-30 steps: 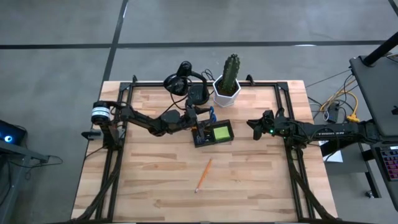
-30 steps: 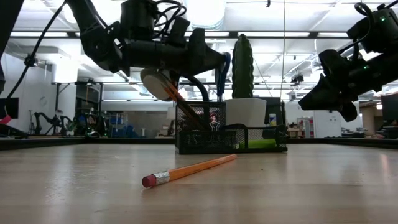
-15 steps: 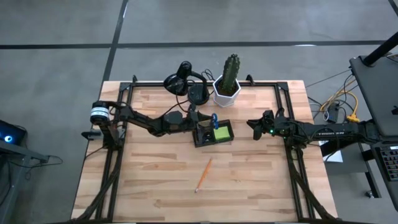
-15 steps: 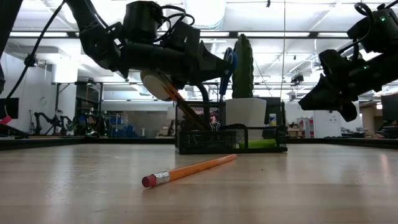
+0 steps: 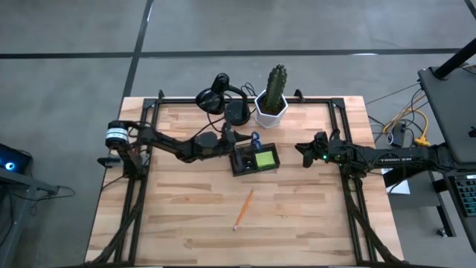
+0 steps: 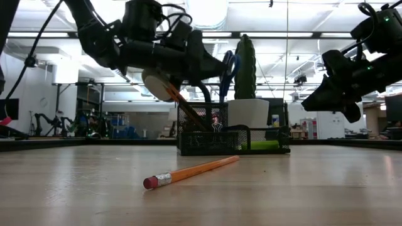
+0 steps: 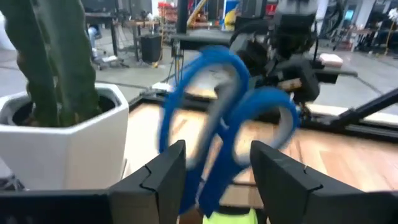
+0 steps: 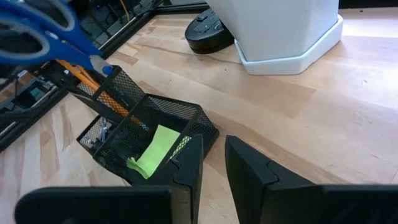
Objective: Pick and place office supplies into organizer
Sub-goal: Put the blue scissors into the desk organizer
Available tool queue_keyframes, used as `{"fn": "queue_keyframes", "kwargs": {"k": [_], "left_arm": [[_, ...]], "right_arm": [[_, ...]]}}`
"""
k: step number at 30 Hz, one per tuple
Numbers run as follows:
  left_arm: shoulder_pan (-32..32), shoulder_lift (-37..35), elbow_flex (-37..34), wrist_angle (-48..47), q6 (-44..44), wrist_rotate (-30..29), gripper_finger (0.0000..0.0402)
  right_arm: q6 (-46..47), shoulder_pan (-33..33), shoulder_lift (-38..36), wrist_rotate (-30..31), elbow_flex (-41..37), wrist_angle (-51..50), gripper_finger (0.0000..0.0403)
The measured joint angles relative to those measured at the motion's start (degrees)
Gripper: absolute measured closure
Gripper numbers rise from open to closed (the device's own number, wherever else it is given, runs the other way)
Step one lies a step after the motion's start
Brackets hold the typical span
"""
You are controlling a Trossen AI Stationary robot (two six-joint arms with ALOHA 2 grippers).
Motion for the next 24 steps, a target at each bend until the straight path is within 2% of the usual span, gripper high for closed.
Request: {"fn": "queue_keyframes", "kwargs": {"k": [6,15,24], "left_arm": [[0.0,-1.7,-3.1,0.6,-0.8,0.0,0.0259],[0.1,-3.5,-7.7,5.4,-6.0,0.1,0.0262],[0.1,-9.4,-7.1,6.0,-5.9,1.5,0.0263]], "right_arm": [[0.1,0.0,0.0,0.0,0.0,0.0,0.0344],[-0.1,0.0,0.0,0.0,0.0,0.0,0.0344],[-0.1,0.0,0.0,0.0,0.0,0.0,0.0344]]}}
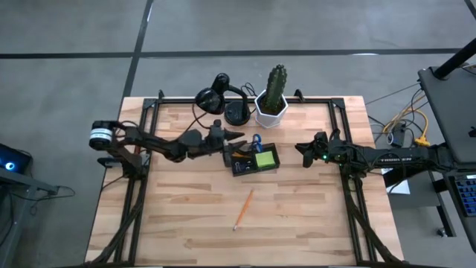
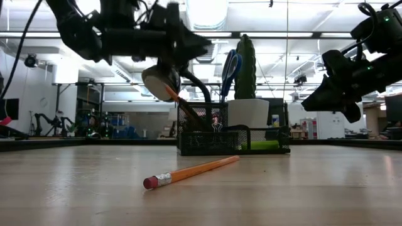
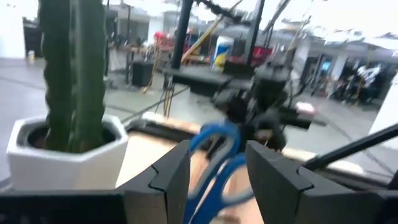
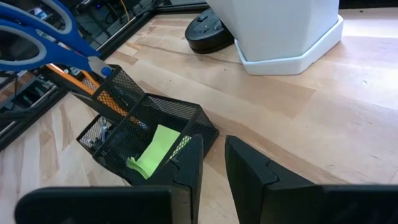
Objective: Pick and place office supplies into organizer
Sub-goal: Put the blue scissors into the desk organizer
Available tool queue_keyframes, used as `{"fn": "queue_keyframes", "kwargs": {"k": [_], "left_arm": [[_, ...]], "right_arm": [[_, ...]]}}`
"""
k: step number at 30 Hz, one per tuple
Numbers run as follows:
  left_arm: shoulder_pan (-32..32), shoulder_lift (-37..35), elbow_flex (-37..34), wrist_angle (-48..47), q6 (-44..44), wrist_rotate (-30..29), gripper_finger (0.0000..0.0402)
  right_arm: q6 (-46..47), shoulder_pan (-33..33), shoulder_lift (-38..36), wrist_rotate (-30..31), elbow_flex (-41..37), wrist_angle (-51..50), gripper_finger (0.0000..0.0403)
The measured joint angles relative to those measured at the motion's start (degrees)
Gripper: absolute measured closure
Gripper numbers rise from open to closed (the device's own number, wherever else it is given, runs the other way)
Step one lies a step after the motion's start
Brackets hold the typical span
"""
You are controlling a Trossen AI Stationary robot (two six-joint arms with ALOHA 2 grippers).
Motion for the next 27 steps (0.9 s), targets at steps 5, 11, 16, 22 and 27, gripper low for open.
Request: {"fn": "queue_keyframes", "kwargs": {"k": [5,11,16,22,27], "left_arm": [[0.0,-4.4,1.5,-2.5,2.8,5.3,0.0263],[0.0,-10.2,12.2,-33.0,10.8,14.2,0.0263],[0.0,-10.1,25.9,-59.9,22.3,16.7,0.0262],[0.0,-6.7,36.7,-73.5,30.1,17.3,0.0231],[0.0,-3.2,41.1,-74.4,33.3,17.3,0.0162]], "right_arm": [[0.0,0.0,0.0,0.0,0.0,0.0,0.0344],[0.0,0.0,0.0,0.0,0.0,0.0,0.0344],[0.0,0.0,0.0,0.0,0.0,0.0,0.0344],[0.0,0.0,0.1,0.0,0.0,0.0,0.0344],[0.0,0.0,0.1,0.0,0.0,0.0,0.0344]]}}
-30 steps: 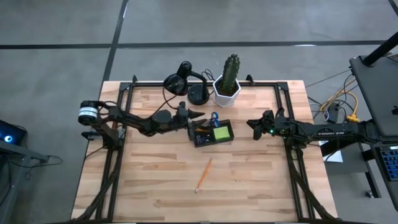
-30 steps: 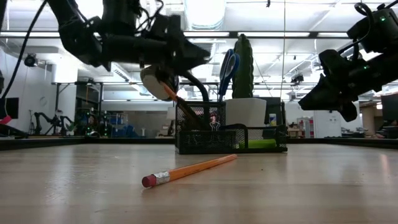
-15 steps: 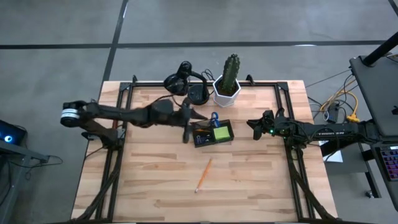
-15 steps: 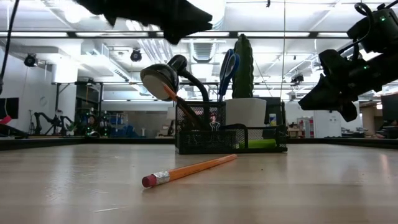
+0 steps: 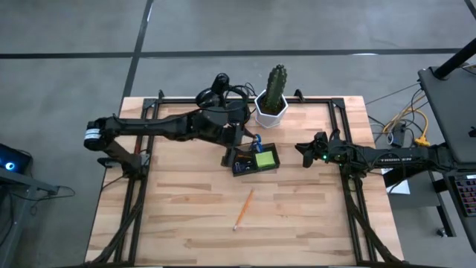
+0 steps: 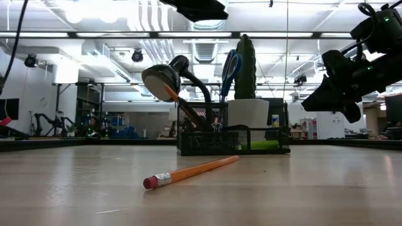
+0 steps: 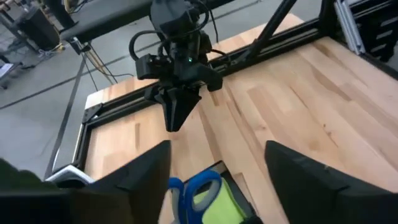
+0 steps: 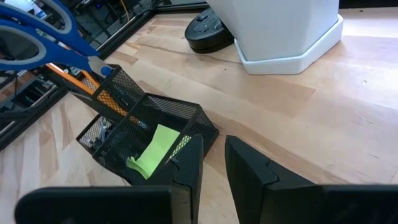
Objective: Pick and place office supplies into organizer
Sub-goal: Put the blue scissors into the desk organizer
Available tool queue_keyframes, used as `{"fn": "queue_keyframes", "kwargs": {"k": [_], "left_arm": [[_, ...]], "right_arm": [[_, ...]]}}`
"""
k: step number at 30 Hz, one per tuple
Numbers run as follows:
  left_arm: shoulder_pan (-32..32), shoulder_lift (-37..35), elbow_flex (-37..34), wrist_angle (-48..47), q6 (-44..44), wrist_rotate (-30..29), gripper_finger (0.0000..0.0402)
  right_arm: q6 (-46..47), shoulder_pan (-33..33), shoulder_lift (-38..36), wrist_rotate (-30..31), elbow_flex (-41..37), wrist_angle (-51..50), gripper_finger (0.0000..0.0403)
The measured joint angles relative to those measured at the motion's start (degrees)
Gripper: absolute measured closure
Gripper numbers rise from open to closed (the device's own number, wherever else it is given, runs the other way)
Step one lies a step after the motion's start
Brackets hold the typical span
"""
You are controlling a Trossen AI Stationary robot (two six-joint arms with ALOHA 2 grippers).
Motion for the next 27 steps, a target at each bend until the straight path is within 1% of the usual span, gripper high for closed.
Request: {"fn": "queue_keyframes", "kwargs": {"k": [3,7,9,12,16,19,23,27], "left_arm": [[0.0,2.0,1.6,0.2,0.1,0.0,0.0136],[0.5,4.6,3.2,-0.2,0.5,0.1,0.0130],[0.7,5.9,4.1,-2.5,2.8,0.8,0.0130],[0.8,7.5,6.3,-6.9,5.7,1.0,0.0135],[0.8,9.4,10.3,-12.4,6.3,1.0,0.0151],[0.8,10.3,13.3,-13.0,8.5,0.4,0.0163],[1.5,10.4,16.1,-14.1,11.9,-0.3,0.0167],[2.8,12.4,17.6,-22.5,12.3,-0.3,0.0167]], "right_arm": [[0.0,0.0,0.0,0.0,0.0,0.0,0.0344],[0.0,0.0,0.1,0.0,0.0,-0.1,0.0344],[0.1,0.0,0.3,0.0,0.0,0.0,0.0344],[0.0,0.0,0.3,0.0,0.0,-0.1,0.0344],[0.0,0.0,0.3,0.0,0.0,-0.1,0.0344],[0.0,0.0,0.4,0.0,0.0,-0.1,0.0344],[0.0,0.0,0.4,0.0,0.0,-0.1,0.0344],[-0.3,0.0,0.4,0.0,0.0,-0.1,0.0344]]}}
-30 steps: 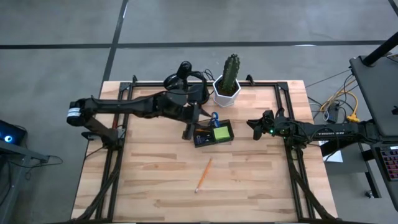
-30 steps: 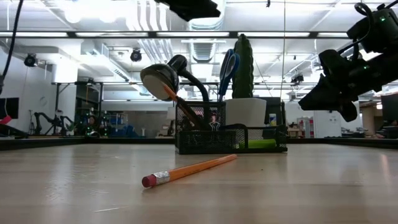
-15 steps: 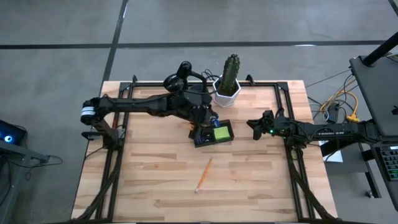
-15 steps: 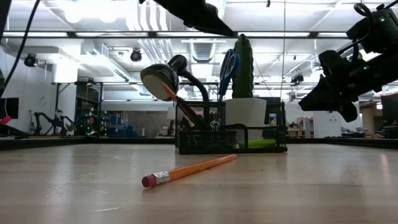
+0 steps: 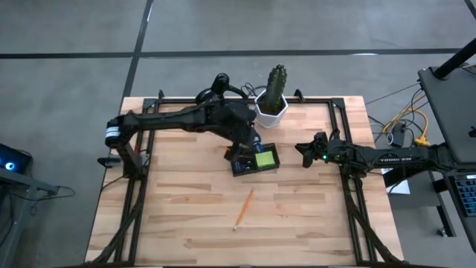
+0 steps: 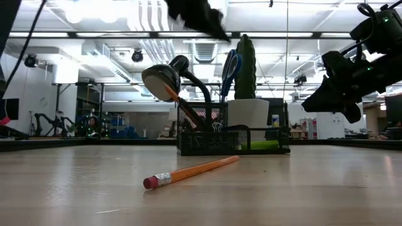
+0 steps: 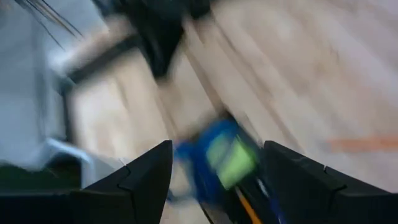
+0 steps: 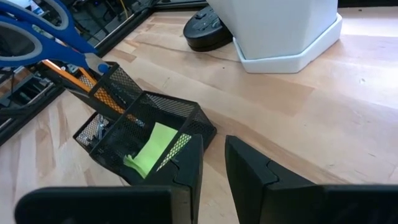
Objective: Pick and place office supplies into organizer
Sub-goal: Put the blue scissors into the desk organizer
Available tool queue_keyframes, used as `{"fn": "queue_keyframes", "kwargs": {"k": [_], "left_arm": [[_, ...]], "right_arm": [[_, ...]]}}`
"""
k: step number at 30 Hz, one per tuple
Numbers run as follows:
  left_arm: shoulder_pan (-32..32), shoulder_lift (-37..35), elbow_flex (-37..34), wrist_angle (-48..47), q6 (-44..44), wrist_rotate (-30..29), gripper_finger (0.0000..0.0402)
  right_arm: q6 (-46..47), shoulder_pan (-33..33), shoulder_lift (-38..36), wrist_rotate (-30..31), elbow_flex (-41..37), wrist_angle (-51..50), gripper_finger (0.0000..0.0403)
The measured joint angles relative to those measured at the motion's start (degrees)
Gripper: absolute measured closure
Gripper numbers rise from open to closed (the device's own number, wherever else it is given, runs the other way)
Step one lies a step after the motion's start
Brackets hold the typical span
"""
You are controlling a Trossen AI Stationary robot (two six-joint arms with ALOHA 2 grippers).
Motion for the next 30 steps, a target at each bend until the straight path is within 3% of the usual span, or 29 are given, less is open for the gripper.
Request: {"fn": "queue_keyframes", "kwargs": {"k": [5,9,17,30], "left_arm": [[0.2,3.7,1.4,-4.0,2.8,-1.9,0.0167],[0.2,3.6,3.4,-4.7,2.7,-5.7,0.0167],[0.6,2.9,3.5,-4.8,2.3,-6.5,0.0167],[0.6,-0.8,3.3,-6.2,-10.3,-8.7,0.0167]], "right_arm": [[0.0,0.0,0.5,0.0,-0.4,0.0,0.0344],[0.9,0.0,1.1,0.0,-0.6,0.0,0.0344],[0.8,0.0,1.1,0.0,-0.6,0.1,0.0344],[-8.6,0.0,1.0,0.0,0.1,0.3,0.0340]]}}
